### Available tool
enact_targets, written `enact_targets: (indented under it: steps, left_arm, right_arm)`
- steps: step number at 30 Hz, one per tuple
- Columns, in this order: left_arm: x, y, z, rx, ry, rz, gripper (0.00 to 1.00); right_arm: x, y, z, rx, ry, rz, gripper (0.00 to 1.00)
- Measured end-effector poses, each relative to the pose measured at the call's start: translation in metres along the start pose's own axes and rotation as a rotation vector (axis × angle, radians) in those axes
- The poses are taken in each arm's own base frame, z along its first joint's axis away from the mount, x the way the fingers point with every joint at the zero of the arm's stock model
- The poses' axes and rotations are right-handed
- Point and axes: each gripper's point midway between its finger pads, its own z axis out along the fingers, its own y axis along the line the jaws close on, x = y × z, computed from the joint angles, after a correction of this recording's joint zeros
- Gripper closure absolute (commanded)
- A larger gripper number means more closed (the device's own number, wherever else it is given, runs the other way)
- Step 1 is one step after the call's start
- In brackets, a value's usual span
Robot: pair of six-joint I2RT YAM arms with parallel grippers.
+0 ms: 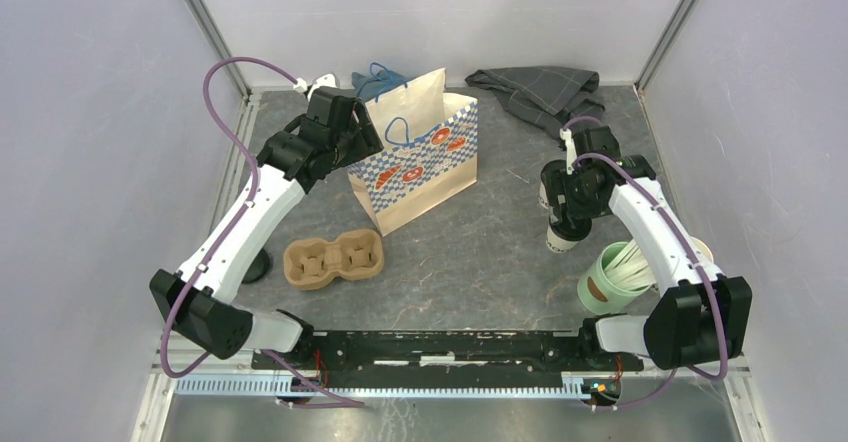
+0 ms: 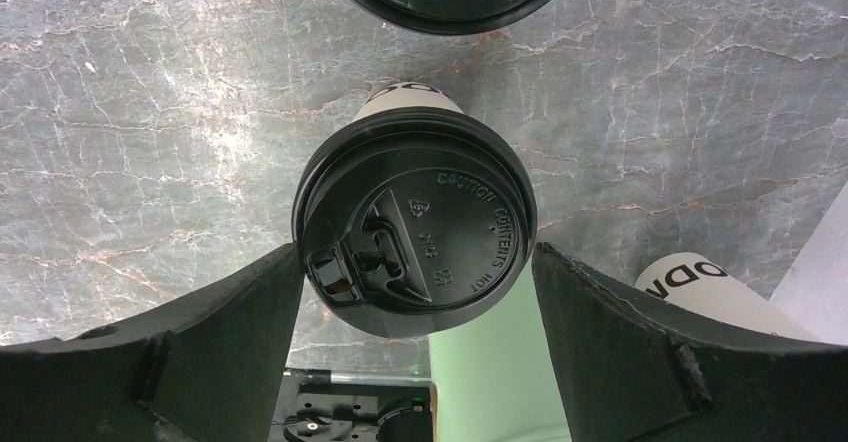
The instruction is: Pack the takeout coffee
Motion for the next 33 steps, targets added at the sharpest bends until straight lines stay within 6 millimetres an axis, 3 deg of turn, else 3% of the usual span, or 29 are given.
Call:
enact_targets:
  steps: [20, 33]
  left_arm:
    - [0.0005, -0.0004, -0.0001, 0.002, 0.002, 0.0, 0.24]
    - [0.0043, 0.0032, -0.0007, -0.011, 0.018, 0.006, 0.22]
  right_arm:
    - [0.0005, -0.0004, 0.0055, 0.003, -0.002, -0.004, 0.15]
    - [-0.0003, 0.0018, 0.0068, -0.009, -0.007, -0.005, 0.13]
